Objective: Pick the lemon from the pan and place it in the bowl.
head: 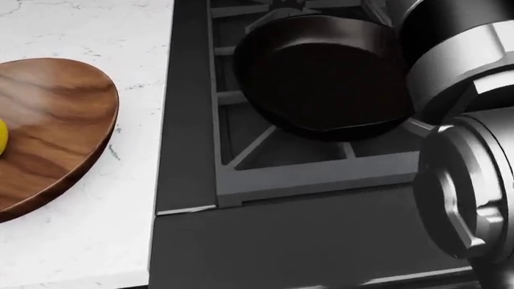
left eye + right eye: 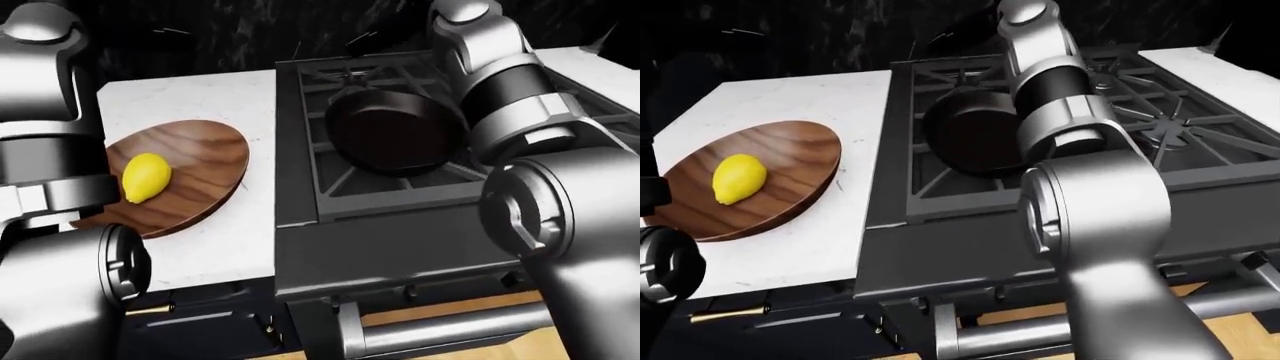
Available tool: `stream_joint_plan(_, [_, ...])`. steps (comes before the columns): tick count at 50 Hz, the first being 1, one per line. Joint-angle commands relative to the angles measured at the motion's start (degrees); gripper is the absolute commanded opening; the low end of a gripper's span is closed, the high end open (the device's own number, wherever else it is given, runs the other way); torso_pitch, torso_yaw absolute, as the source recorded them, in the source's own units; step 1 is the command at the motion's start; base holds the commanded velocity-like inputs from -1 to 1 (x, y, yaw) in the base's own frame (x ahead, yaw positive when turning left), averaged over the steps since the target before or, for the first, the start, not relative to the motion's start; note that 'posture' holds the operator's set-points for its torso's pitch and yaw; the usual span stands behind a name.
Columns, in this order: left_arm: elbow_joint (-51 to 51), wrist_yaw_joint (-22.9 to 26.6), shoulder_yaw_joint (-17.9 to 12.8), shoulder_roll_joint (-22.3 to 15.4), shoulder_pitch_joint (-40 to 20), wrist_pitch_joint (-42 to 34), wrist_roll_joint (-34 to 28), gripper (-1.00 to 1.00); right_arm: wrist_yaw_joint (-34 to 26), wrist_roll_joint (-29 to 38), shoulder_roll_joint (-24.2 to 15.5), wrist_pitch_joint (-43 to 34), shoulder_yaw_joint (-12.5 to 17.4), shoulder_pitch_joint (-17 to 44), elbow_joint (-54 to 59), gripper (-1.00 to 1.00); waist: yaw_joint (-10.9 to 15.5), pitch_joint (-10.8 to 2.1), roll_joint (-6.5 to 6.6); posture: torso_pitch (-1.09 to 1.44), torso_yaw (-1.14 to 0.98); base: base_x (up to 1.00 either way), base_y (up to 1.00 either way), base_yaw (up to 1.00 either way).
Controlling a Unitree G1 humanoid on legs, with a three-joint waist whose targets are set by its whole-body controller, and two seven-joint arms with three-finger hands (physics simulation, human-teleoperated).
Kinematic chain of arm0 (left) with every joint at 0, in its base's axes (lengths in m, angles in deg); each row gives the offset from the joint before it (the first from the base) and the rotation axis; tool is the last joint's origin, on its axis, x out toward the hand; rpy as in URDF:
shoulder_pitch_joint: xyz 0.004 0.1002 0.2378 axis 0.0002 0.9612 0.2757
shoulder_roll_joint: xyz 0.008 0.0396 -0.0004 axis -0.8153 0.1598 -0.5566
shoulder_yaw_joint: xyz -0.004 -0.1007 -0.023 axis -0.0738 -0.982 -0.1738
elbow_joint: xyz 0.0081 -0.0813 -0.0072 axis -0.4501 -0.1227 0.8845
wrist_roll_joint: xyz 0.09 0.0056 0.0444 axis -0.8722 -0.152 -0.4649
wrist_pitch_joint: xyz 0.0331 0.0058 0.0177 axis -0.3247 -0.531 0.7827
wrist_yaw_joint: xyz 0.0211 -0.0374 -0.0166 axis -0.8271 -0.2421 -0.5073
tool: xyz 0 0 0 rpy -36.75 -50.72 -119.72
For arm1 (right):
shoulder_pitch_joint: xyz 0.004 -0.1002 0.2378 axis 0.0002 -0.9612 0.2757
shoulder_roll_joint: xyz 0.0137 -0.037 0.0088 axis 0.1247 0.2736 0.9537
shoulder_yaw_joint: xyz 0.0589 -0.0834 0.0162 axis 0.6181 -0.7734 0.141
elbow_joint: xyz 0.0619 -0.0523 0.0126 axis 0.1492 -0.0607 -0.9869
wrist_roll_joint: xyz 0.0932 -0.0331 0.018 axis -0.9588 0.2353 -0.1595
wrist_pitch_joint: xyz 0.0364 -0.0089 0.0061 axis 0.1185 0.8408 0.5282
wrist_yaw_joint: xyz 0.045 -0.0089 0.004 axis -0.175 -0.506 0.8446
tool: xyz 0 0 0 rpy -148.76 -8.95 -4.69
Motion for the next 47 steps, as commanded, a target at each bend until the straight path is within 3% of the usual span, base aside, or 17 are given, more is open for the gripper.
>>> stream_joint_plan(1, [2.61, -0.22, -0.29, -0.83, -2.62, 0.76, -0.37, 1.0, 0.2, -0.6, -1.13, 1.09, 0.17, 2.73, -2.45, 1.0, 0.04, -2.01, 0.2, 0.0, 0.0, 0.0, 0.0, 0.0])
stream_joint_plan(29, [3.72, 1.59, 1.71, 1.12, -11.78, -4.52, -3.39, 1.0, -2.37, -1.52, -5.0, -3.31, -0.6, 7.8, -3.57, 1.0, 0.15, -1.26, -0.52, 0.0, 0.0, 0.0, 0.0, 0.0])
stream_joint_plan(47, [3.96, 2.02, 1.88, 2.03, -13.76, -5.5, -4.63, 1.0, -3.38, -1.21, -6.6, -5.21, -0.78, 10.61, -4.03, 1.0, 0.22, -1.01, -0.71, 0.0, 0.0, 0.0, 0.0, 0.0])
